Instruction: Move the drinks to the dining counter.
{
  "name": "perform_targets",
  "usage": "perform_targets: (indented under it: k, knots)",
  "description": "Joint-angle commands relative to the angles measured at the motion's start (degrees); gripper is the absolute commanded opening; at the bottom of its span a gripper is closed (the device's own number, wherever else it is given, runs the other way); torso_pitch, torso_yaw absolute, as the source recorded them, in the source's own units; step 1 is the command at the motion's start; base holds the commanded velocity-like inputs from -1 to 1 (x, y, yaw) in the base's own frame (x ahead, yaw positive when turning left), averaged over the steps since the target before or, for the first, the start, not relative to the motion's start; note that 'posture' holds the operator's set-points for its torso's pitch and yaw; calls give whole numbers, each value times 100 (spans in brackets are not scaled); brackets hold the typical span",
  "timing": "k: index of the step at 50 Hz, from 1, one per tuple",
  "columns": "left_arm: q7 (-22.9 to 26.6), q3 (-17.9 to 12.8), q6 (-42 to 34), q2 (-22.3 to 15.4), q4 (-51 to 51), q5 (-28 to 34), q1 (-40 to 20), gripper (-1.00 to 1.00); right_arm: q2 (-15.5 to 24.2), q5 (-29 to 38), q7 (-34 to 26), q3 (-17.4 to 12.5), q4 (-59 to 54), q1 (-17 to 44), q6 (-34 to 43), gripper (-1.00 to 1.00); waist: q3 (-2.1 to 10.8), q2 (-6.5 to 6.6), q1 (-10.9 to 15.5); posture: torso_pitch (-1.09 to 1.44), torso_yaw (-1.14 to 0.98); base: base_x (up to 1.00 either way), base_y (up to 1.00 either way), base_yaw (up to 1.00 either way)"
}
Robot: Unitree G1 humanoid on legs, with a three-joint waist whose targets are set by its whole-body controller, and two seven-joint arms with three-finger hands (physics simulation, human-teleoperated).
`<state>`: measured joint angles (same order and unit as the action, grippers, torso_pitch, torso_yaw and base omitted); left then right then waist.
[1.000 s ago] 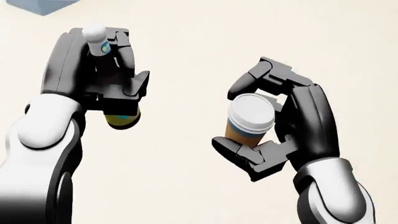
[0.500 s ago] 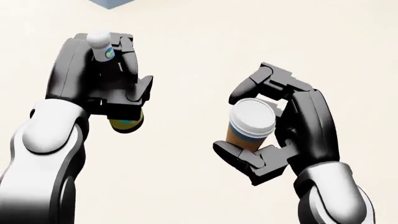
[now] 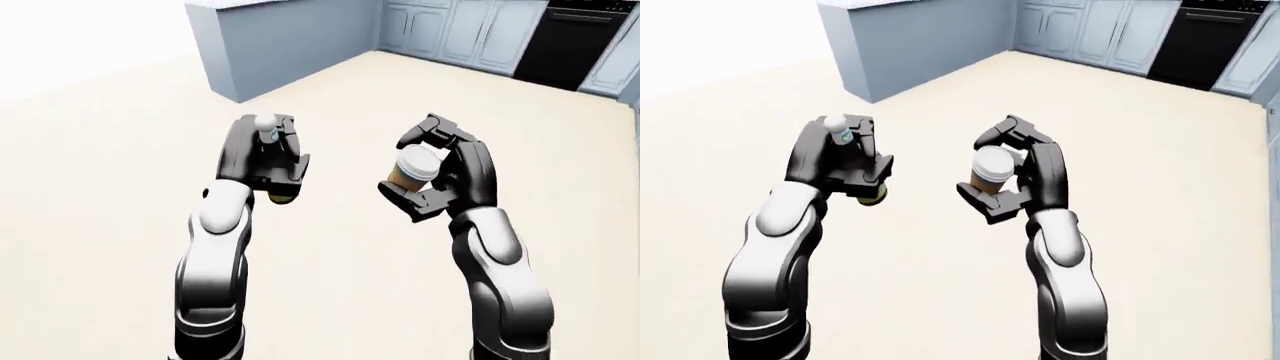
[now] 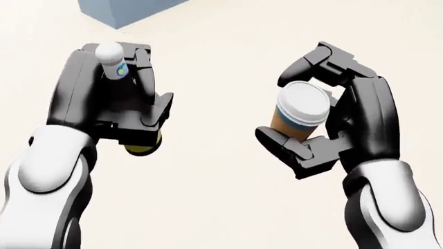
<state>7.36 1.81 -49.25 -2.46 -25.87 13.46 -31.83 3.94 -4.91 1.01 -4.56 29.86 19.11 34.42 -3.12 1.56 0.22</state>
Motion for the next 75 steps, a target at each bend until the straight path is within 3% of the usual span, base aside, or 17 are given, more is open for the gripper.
perform_targets:
  k: [1, 9, 13, 15, 18, 24, 27, 29, 37, 41, 42, 48, 53, 64, 69, 71, 75]
  knots:
    - [-6, -52, 121, -4, -139, 67, -114, -100, 96, -49, 67, -98, 136, 181, -89, -100, -13, 46, -48, 0, 0, 100, 0, 0]
    - [20, -59, 141, 16, -90, 63, -86, -100, 254, 119, 167, -166, -324, 378, -463, -100, 273, 86, 209, 0, 0, 92, 0, 0]
    - [22, -51, 119, 18, -101, 77, -100, -100, 254, 141, 173, -159, -315, 326, -467, -100, 327, -496, 100, 0, 0, 94, 0, 0]
    - [33, -66, 98, 10, -101, 83, -127, -100, 261, 182, 164, -153, -319, 306, -494, -100, -20, -391, 88, 0, 0, 100, 0, 0]
    - [31, -59, 88, 17, -125, 93, -118, -100, 284, 407, 177, -90, -361, 263, -635, -100, 221, -504, -32, 0, 0, 100, 0, 0]
    - [9, -52, 214, 40, -22, 83, -61, -100, 255, 670, 122, -80, -411, 237, -763, -100, 339, -433, -166, 0, 0, 100, 0, 0]
    - [17, -31, 122, 43, -46, 110, -146, -100, 247, 736, 111, -125, -436, 243, -794, -100, 399, 144, -18, 0, 0, 100, 0, 0]
    - [17, -26, 146, 46, -30, 116, -140, -100, 238, 721, 105, -136, -434, 235, -794, -100, 31, 42, -13, 0, 0, 100, 0, 0]
    - [17, -46, 183, 61, -41, 105, -95, -100, 210, 769, 119, -106, -370, 214, -758, -100, 313, 133, 231, 0, 0, 100, 0, 0]
    - [16, -49, 162, 58, -75, 93, -91, -100, 193, 747, 123, -105, -368, 205, -762, -100, 244, -711, 21, 0, 0, 100, 0, 0]
    - [12, -51, 179, 56, -62, 87, -87, -100, 191, 734, 118, -107, -377, 200, -773, -100, 201, -273, 108, 0, 0, 100, 0, 0]
    - [9, -37, 160, 54, -84, 86, -97, -100, 196, 691, 143, -132, -420, 198, -797, -100, 207, -512, -33, 0, 0, 54, -5, 0]
    - [16, -43, 160, 50, -85, 86, -102, -100, 200, 699, 155, -108, -350, 197, -723, -100, 244, 370, -26, 0, 0, 58, -36, 0]
    - [24, -42, 131, 45, -116, 93, -104, -100, 187, 705, 154, -98, -323, 182, -713, -100, 314, 4, 184, 0, 0, 69, -37, 0]
    - [25, -34, 138, 50, -124, 95, -93, -100, 180, 680, 161, -105, -312, 179, -708, -100, 424, -632, 55, 0, 0, 70, -36, 0]
    - [27, -40, 144, 47, -116, 93, -96, -100, 180, 681, 161, -100, -311, 169, -719, -100, 76, -605, -3, 0, 0, 69, -36, 0]
    - [29, -36, 145, 48, -120, 96, -91, -100, 181, 674, 163, -106, -329, 166, -745, -100, 159, -469, -91, 0, 0, 70, -37, 0]
